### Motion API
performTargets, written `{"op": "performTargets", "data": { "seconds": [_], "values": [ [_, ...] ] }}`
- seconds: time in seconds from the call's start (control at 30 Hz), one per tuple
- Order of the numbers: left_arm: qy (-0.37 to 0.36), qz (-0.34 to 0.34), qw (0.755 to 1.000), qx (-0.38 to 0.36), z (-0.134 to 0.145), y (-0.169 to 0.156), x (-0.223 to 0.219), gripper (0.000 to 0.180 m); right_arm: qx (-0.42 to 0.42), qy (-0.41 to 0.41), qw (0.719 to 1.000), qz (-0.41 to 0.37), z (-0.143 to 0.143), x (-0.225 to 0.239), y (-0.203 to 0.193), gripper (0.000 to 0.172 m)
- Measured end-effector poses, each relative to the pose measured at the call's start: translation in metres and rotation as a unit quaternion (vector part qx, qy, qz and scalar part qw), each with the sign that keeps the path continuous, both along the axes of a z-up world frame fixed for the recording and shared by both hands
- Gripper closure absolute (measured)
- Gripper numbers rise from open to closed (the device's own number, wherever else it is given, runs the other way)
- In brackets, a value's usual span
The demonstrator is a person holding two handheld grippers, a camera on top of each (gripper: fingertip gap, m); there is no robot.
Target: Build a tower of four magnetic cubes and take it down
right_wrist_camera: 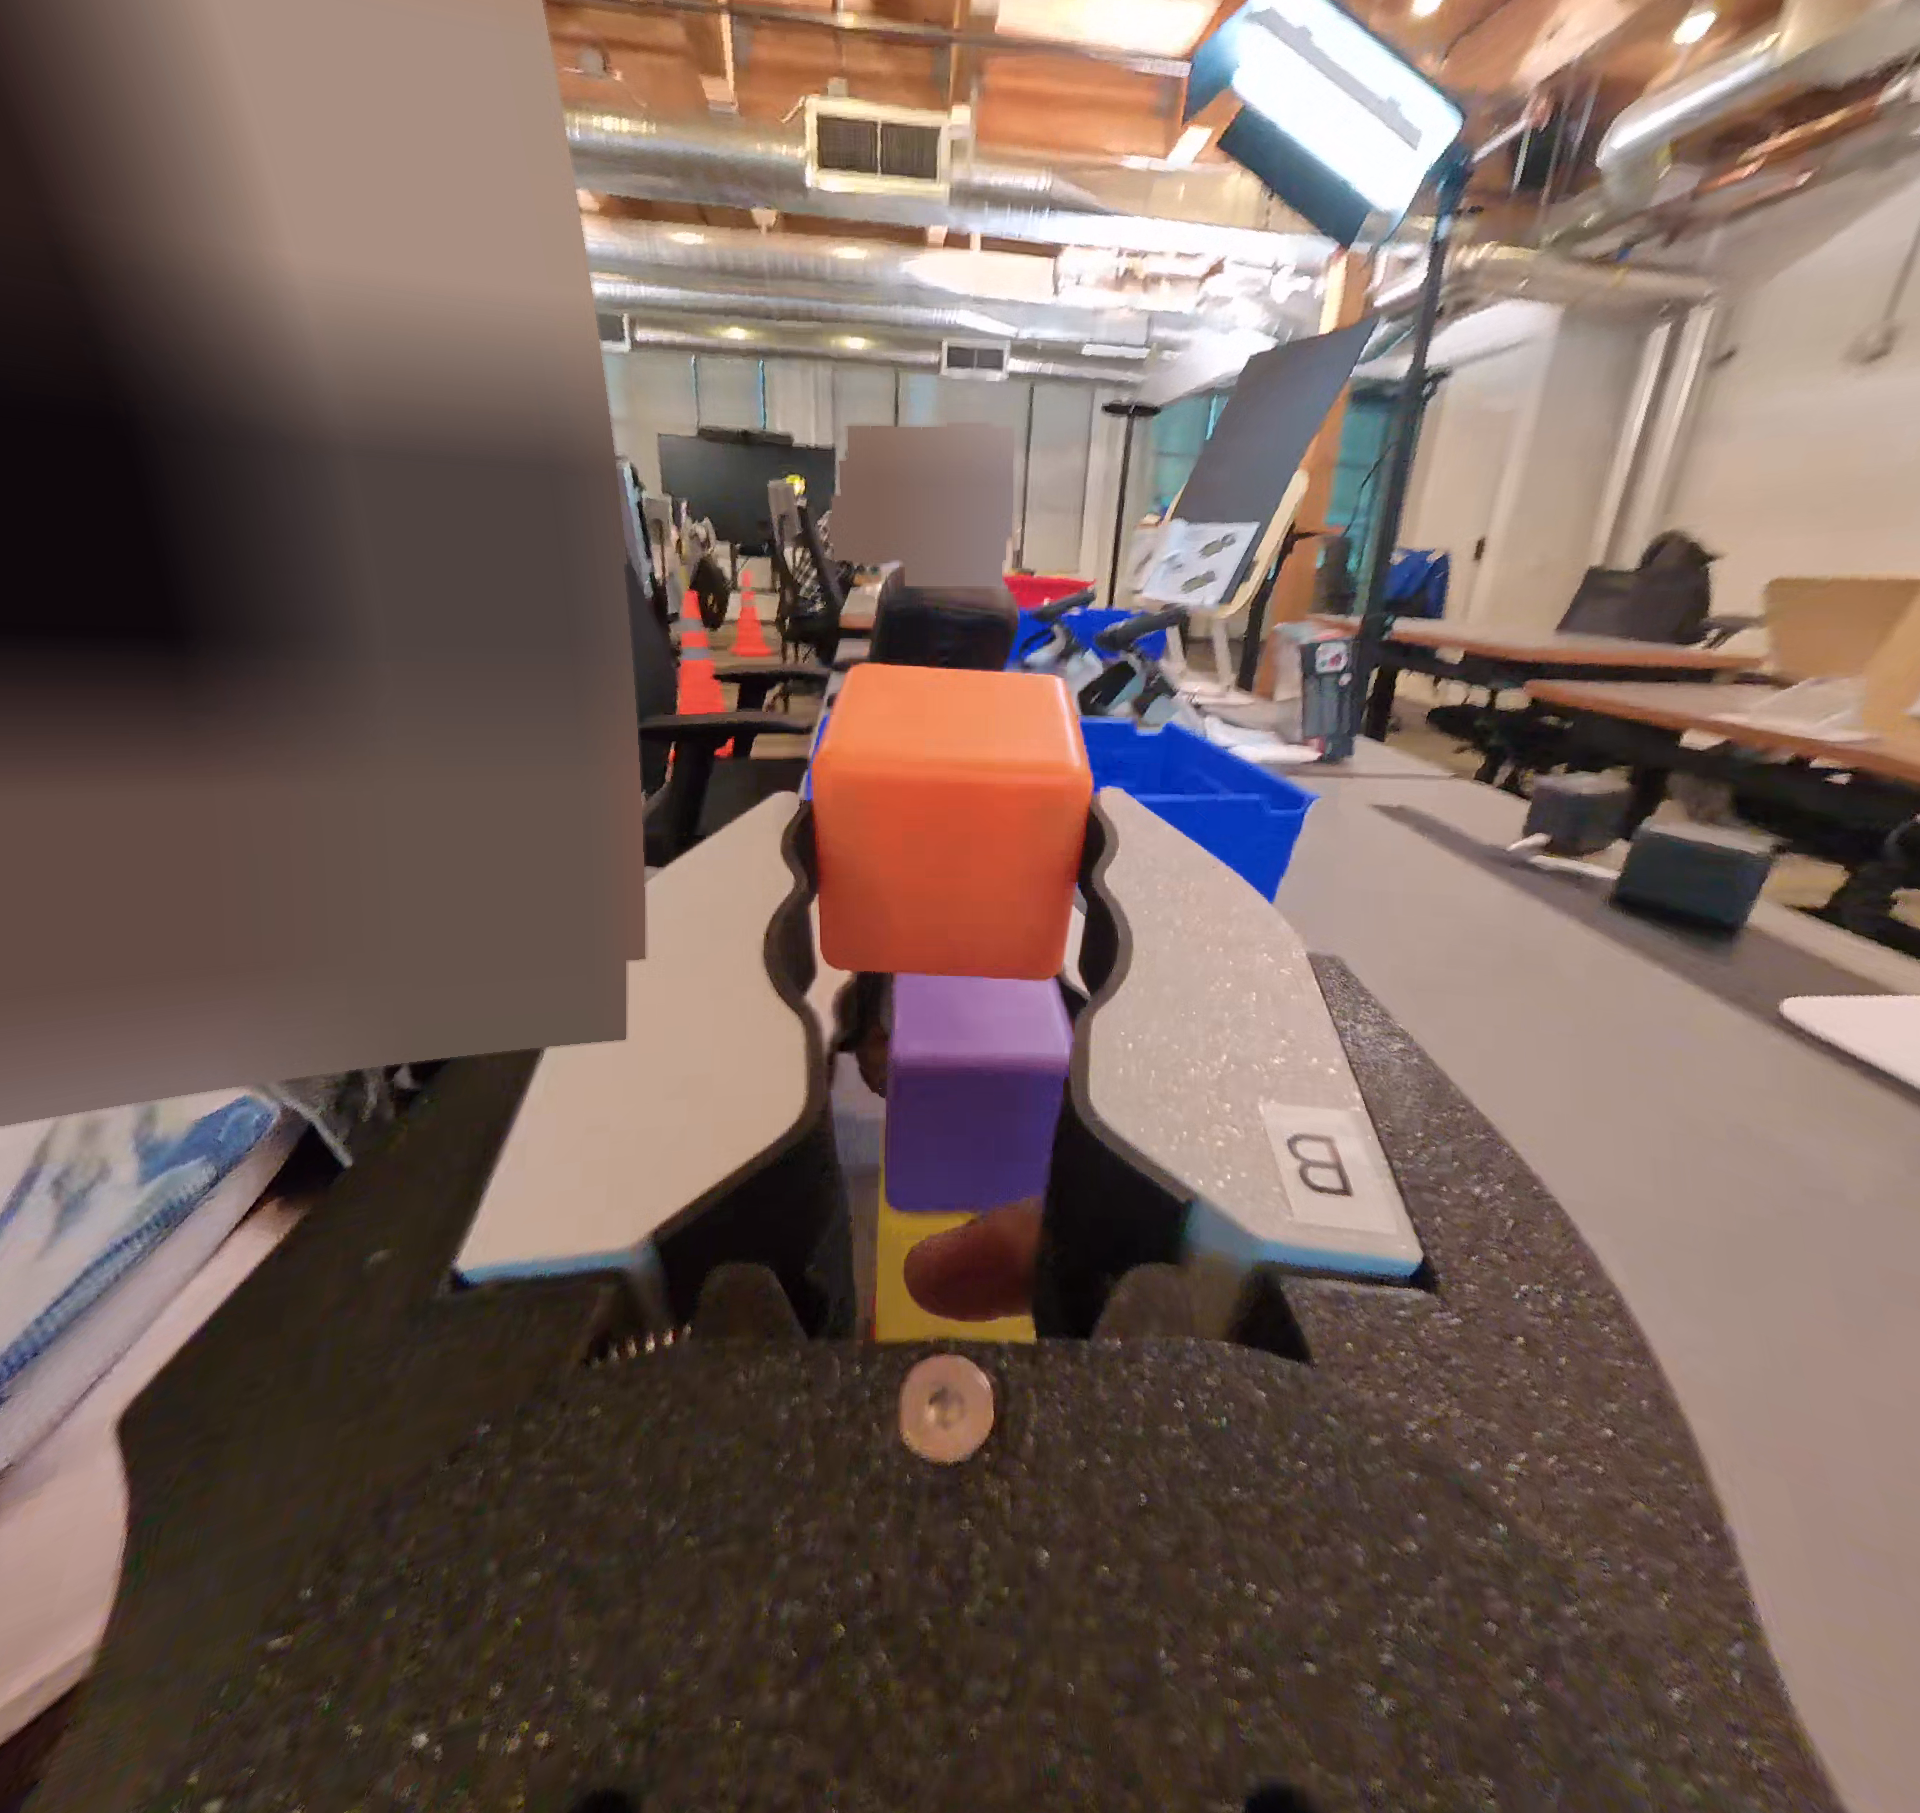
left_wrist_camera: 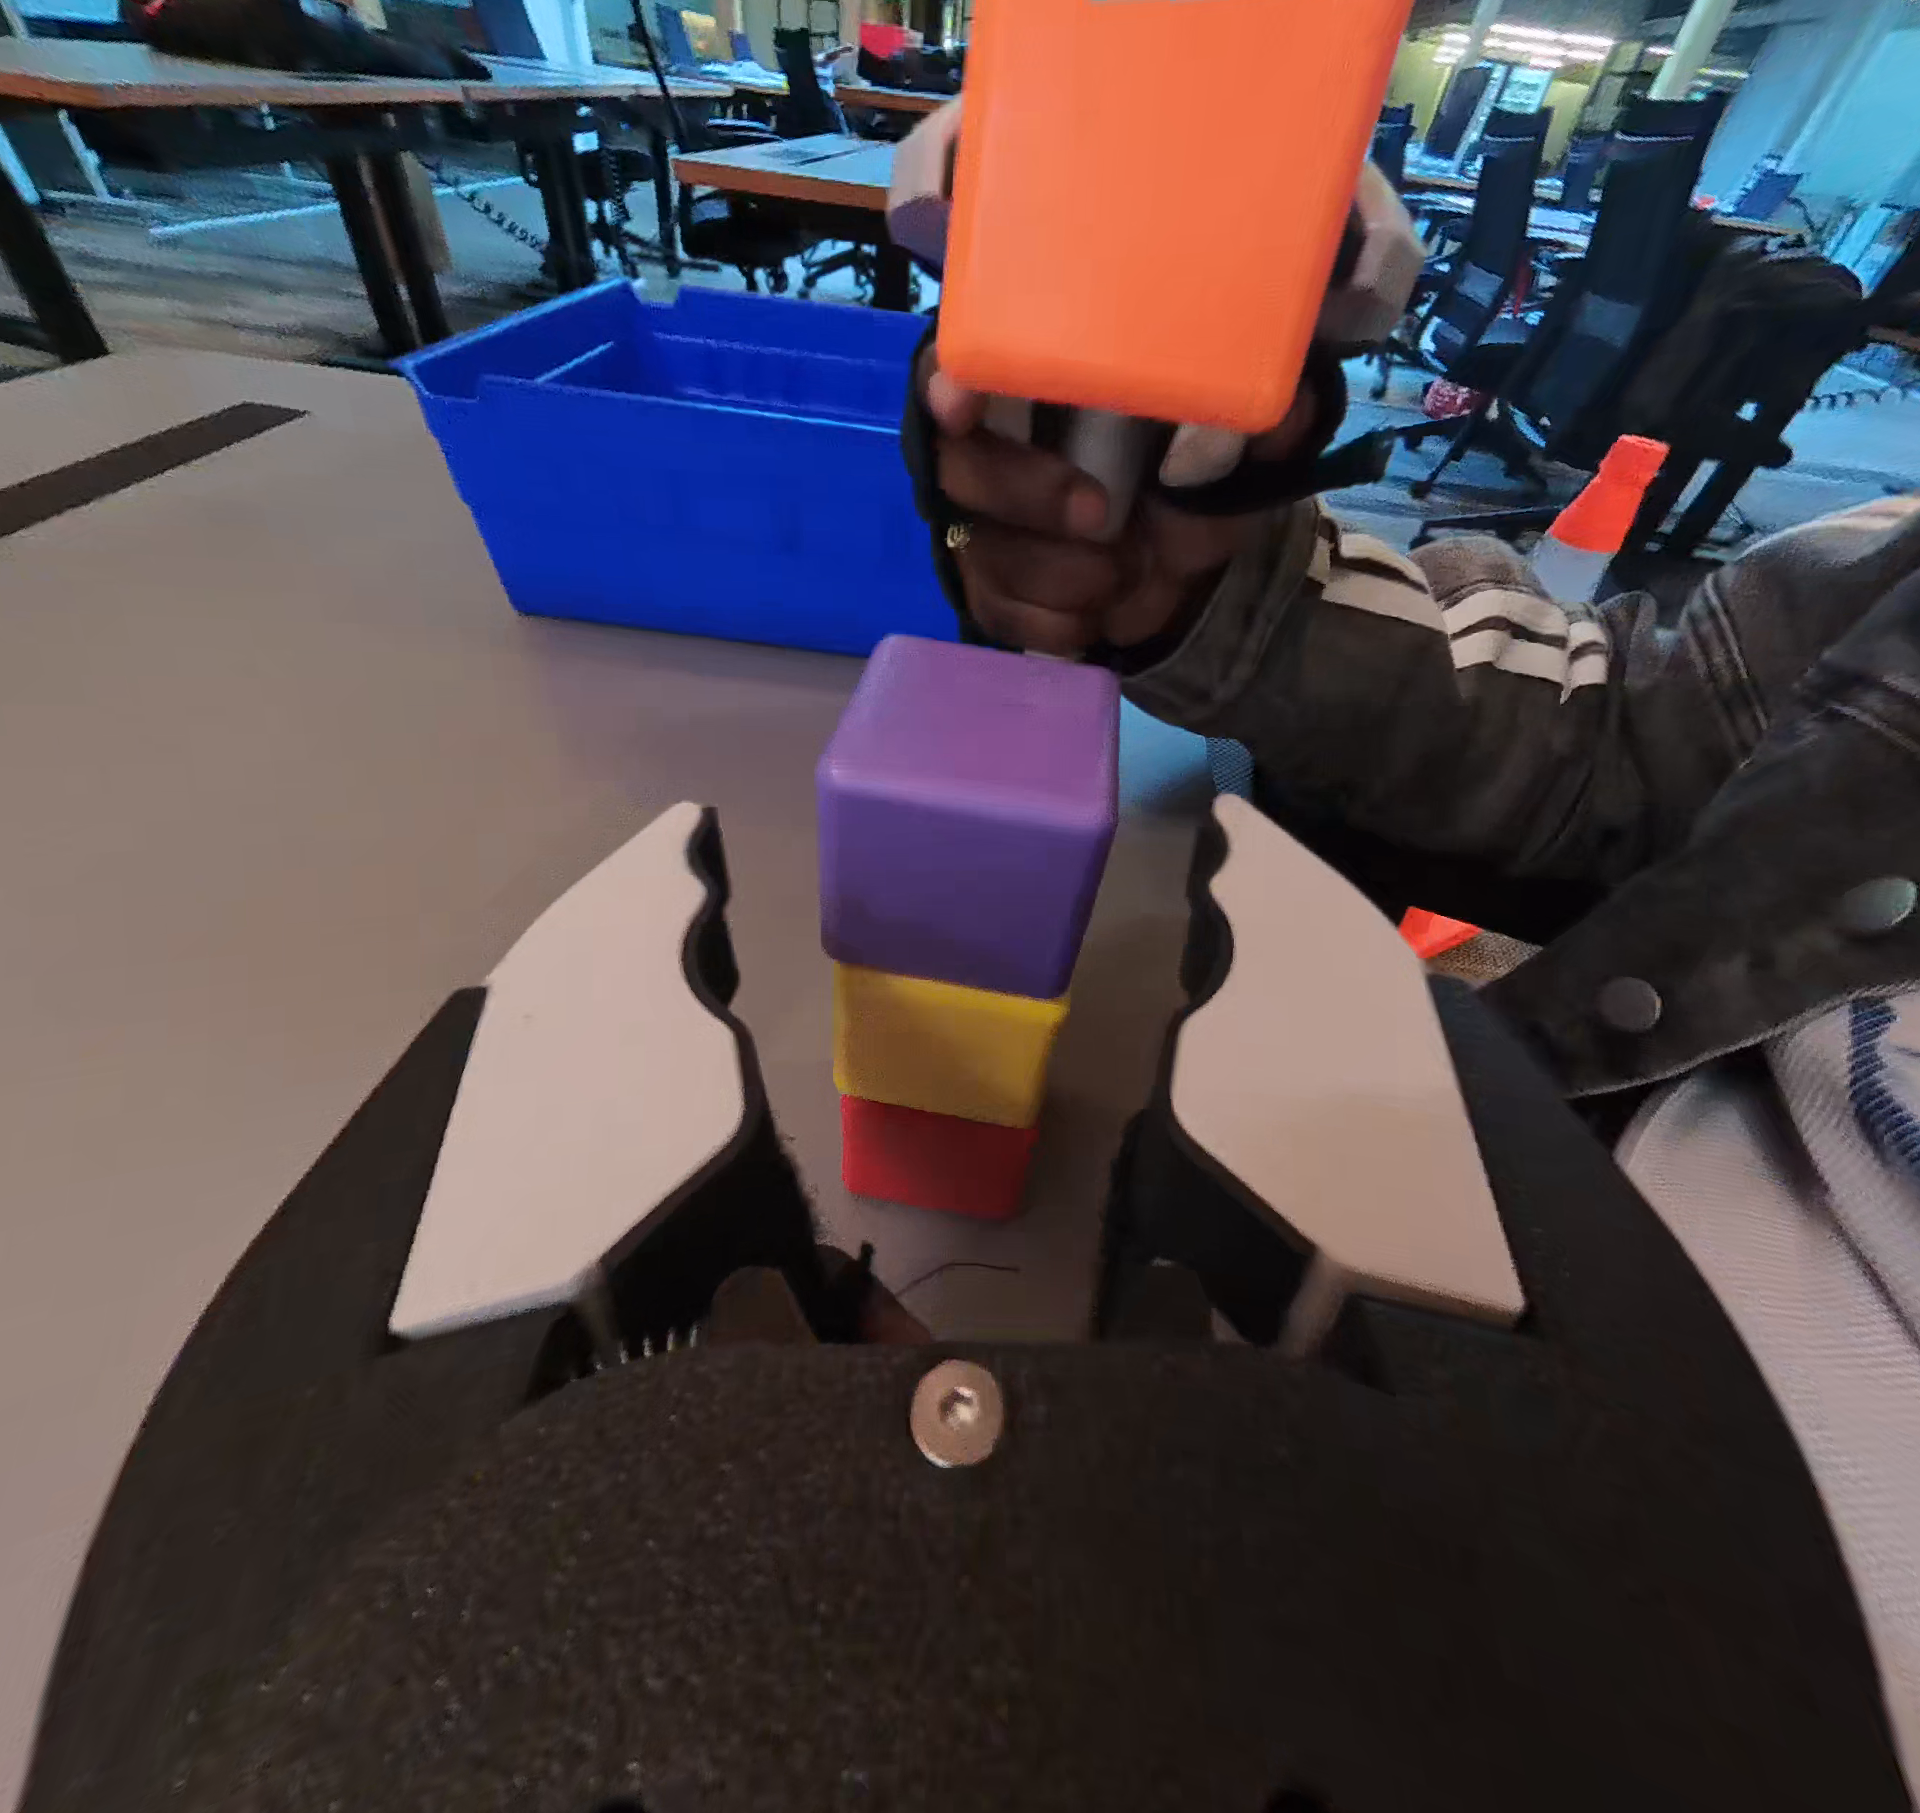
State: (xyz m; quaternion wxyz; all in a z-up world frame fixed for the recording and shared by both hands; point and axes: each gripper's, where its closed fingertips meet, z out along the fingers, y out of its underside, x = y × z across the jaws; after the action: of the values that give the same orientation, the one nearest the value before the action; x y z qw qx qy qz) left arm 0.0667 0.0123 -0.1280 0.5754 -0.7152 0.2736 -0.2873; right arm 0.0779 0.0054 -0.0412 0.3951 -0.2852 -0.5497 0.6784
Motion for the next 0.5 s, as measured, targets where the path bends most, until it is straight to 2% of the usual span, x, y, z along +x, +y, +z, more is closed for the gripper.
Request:
{"op": "performTargets", "data": {
  "seconds": [0.03, 0.07, 0.1, 0.2, 0.5],
  "values": [
    [0.001, -0.009, 1.000, 0.010, -0.002, 0.000, 0.003, 0.109, 0.006, -0.013, 1.000, 0.006, -0.004, -0.002, -0.003, 0.123],
    [0.006, -0.016, 1.000, 0.025, -0.002, -0.001, 0.006, 0.128, 0.010, -0.024, 1.000, 0.010, -0.008, -0.005, -0.005, 0.123],
    [0.011, -0.019, 0.999, 0.036, -0.003, -0.002, 0.007, 0.130, 0.013, -0.034, 0.999, 0.013, -0.011, -0.006, -0.007, 0.123],
    [0.015, -0.041, 0.999, 0.028, -0.003, -0.008, 0.011, 0.131, 0.018, -0.054, 0.998, 0.021, -0.018, -0.010, -0.011, 0.123],
    [0.014, -0.050, 0.998, 0.031, -0.003, -0.011, 0.015, 0.131, 0.050, -0.086, 0.995, 0.025, -0.035, -0.017, -0.017, 0.124]
  ]
}}
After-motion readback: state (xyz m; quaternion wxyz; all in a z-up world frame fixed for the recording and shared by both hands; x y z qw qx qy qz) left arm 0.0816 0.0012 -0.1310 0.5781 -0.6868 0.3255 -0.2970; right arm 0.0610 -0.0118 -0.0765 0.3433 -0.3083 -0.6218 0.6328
